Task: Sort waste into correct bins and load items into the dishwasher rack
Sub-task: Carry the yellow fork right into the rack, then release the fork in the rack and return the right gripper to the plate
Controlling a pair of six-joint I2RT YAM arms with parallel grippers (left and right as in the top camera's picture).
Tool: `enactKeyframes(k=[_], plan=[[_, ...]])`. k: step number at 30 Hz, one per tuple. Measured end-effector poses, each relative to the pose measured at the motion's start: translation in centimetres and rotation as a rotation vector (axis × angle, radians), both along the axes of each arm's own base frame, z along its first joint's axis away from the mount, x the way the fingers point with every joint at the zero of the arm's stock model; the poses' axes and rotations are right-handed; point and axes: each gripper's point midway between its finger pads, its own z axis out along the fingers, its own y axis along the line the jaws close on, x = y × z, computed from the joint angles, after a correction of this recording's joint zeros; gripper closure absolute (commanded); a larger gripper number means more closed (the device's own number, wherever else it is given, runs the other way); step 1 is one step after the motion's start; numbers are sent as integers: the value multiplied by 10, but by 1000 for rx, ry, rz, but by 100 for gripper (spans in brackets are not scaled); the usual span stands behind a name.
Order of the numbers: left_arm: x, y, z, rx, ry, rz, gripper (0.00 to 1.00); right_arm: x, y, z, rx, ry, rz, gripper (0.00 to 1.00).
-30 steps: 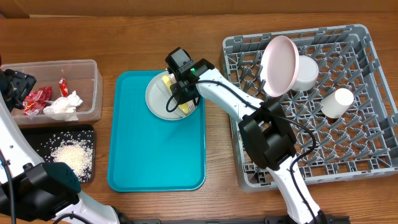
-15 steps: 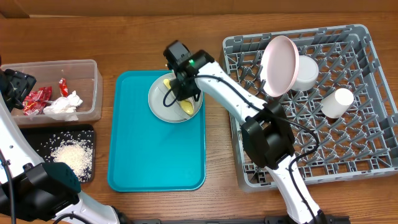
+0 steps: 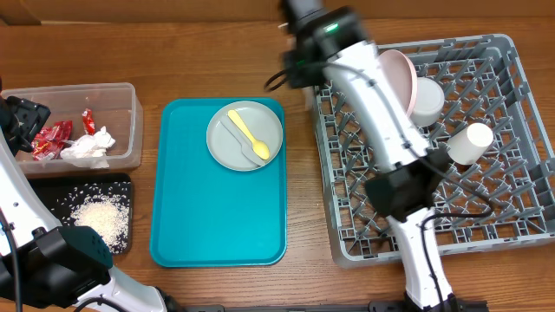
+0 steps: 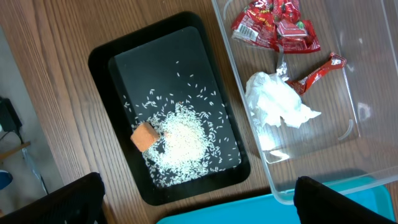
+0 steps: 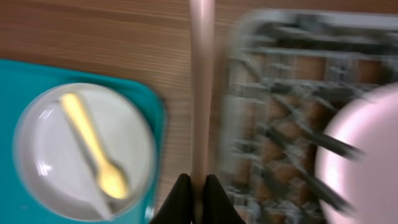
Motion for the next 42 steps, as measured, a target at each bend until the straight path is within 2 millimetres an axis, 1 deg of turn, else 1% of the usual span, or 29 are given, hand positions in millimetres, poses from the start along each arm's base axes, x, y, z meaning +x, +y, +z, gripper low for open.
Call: enactKeyframes(k=[3, 4, 7, 9, 12, 14, 18, 23, 24, 26, 27, 28, 30, 34, 39, 41, 42], plan=[[0, 0, 0, 0, 1, 0, 0, -2, -50, 0, -23, 63, -87, 96], [0, 0, 0, 0, 0, 0, 0, -2, -60, -1, -27, 78, -105, 96], [0, 0, 0, 0, 1, 0, 0, -1, -77, -8, -30, 109, -127, 96], [0, 0, 0, 0, 0, 0, 0, -2, -77, -14, -25, 127, -112, 96], [0, 0, 0, 0, 0, 0, 0, -2, -71, -24, -12, 146, -77, 96], [0, 0, 0, 0, 0, 0, 0, -4, -65, -35, -3, 171, -52, 96], [0, 0, 0, 0, 0, 0, 0, -8, -59, -52, 2, 210, -26, 96], [0, 0, 0, 0, 0, 0, 0, -13, -54, -64, 23, 244, -10, 96], [0, 0, 0, 0, 0, 0, 0, -13, -52, -65, 30, 246, -8, 91], [0, 0, 0, 0, 0, 0, 0, -13, -48, -64, 46, 243, -2, 53], [0, 0, 0, 0, 0, 0, 0, -13, -47, -64, 51, 244, 1, 38], [0, 0, 0, 0, 0, 0, 0, -13, -46, -64, 54, 245, -2, 29], [0, 0, 0, 0, 0, 0, 0, -14, -44, -64, 59, 246, 6, 16], [0, 0, 0, 0, 0, 0, 0, -13, -40, -64, 64, 241, 16, 15], [0, 0, 0, 0, 1, 0, 0, -20, -38, -61, 65, 264, 9, 16], [0, 0, 0, 0, 1, 0, 0, -19, -31, -55, 84, 249, 19, 16], [0, 0, 0, 0, 0, 0, 0, -18, -25, -50, 99, 234, 29, 16]])
